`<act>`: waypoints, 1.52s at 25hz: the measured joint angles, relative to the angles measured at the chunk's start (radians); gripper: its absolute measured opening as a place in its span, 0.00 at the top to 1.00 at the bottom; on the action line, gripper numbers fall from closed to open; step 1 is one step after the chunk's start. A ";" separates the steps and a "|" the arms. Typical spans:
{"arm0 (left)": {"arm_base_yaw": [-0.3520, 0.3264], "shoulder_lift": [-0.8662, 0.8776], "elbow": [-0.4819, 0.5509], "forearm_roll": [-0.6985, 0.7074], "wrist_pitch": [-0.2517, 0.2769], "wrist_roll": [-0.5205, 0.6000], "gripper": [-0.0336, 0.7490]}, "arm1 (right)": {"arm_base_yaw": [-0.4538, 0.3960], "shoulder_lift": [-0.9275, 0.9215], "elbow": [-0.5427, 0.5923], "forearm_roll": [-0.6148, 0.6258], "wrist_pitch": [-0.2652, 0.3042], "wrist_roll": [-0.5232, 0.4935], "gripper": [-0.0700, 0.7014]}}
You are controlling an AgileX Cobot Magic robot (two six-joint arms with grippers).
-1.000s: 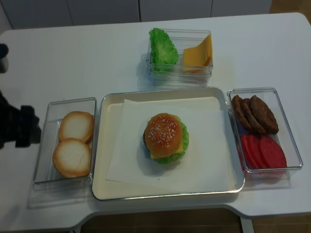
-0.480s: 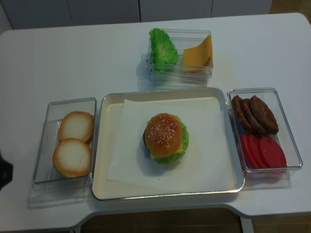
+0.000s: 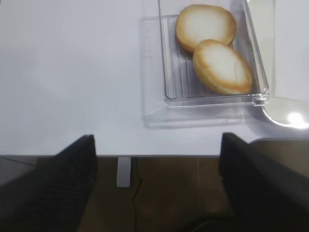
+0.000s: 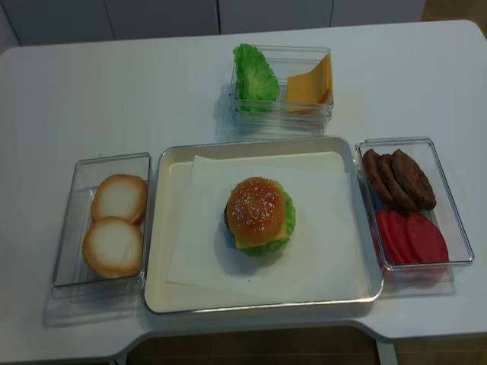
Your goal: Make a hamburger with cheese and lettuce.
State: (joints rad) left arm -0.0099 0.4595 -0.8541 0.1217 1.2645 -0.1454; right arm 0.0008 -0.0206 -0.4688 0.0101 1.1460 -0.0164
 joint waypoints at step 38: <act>0.000 -0.479 0.312 -0.026 0.019 0.045 0.21 | 0.000 0.000 0.000 0.000 0.000 0.000 0.80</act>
State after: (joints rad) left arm -0.0099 -0.0199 -0.5425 0.0960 1.2835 -0.1007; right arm 0.0008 -0.0206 -0.4688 0.0101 1.1460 -0.0165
